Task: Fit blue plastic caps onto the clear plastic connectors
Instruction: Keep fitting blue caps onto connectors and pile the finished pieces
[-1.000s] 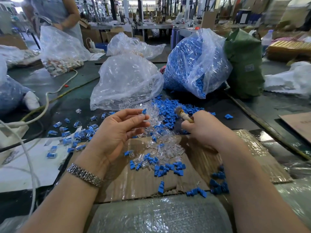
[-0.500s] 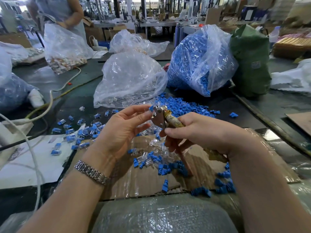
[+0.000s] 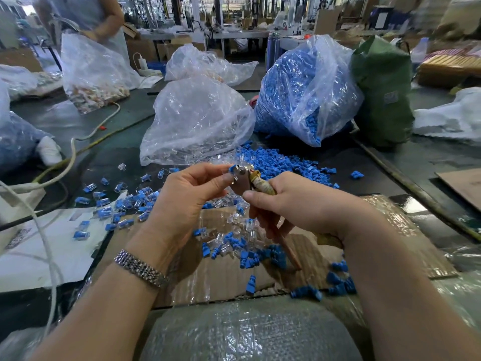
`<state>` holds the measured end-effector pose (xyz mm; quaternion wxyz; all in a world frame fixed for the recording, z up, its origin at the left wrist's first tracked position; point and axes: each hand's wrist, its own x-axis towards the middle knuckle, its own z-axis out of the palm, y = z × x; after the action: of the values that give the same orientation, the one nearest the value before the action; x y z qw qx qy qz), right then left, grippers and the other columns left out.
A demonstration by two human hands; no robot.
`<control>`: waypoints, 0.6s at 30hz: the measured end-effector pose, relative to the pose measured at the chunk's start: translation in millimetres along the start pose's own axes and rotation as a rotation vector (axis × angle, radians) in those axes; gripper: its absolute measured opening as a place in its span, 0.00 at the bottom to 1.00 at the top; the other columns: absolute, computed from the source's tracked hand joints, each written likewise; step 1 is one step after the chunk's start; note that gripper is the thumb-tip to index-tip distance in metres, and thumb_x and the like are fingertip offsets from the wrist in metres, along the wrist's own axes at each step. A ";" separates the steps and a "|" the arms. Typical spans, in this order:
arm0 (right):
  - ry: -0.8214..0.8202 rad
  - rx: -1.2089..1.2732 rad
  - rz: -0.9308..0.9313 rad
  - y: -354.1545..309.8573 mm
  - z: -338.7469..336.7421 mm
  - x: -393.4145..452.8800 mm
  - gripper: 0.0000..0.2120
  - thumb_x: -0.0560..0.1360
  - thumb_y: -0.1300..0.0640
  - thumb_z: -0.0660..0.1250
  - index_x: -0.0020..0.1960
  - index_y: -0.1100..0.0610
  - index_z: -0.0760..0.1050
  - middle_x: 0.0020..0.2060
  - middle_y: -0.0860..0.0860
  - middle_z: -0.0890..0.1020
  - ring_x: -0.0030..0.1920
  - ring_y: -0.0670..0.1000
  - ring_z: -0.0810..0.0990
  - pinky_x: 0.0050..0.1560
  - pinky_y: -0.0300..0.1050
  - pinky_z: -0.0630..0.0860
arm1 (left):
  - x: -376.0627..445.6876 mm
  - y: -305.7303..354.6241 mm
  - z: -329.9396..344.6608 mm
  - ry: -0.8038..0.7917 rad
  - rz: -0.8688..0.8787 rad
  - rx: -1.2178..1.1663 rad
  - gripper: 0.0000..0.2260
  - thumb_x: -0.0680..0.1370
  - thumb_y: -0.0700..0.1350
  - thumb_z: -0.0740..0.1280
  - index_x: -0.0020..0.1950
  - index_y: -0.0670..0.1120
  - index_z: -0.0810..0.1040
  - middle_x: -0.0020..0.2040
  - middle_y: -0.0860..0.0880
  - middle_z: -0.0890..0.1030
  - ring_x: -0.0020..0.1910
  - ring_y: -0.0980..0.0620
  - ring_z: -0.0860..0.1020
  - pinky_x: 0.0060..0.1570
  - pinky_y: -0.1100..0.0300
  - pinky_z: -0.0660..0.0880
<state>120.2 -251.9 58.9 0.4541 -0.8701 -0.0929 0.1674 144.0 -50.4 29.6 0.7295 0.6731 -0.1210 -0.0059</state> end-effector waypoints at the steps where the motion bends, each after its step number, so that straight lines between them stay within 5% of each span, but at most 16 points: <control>1: -0.005 -0.016 0.000 0.3 -0.6 -0.4 0.21 0.82 0.43 0.63 0.43 0.60 0.80 0.29 0.51 0.83 0.31 0.52 0.84 0.40 0.50 0.84 | -1.0 0.1 0.5 0.002 0.005 0.020 0.10 0.69 0.47 0.75 0.49 0.49 0.88 0.50 0.47 0.87 0.49 0.53 0.84 0.49 0.64 0.80; 11: 0.044 -0.138 -0.031 0.3 2.4 1.5 0.23 0.82 0.41 0.62 0.40 0.59 0.77 0.26 0.51 0.79 0.26 0.50 0.80 0.32 0.42 0.76 | -5.2 1.0 4.0 0.053 0.049 0.069 0.12 0.69 0.46 0.73 0.51 0.48 0.86 0.48 0.48 0.88 0.49 0.51 0.85 0.49 0.62 0.81; 18: -0.002 -0.044 -0.038 3.8 -9.1 -0.1 0.23 0.80 0.38 0.62 0.49 0.57 0.81 0.34 0.53 0.85 0.34 0.52 0.86 0.37 0.42 0.80 | -1.5 2.7 -1.1 0.043 0.062 0.111 0.10 0.71 0.46 0.74 0.51 0.49 0.86 0.50 0.48 0.87 0.50 0.49 0.85 0.50 0.62 0.81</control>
<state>123.6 -261.0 60.6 0.4379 -0.8778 -0.1137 0.1576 142.3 -48.7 32.0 0.6935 0.7083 -0.1260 0.0380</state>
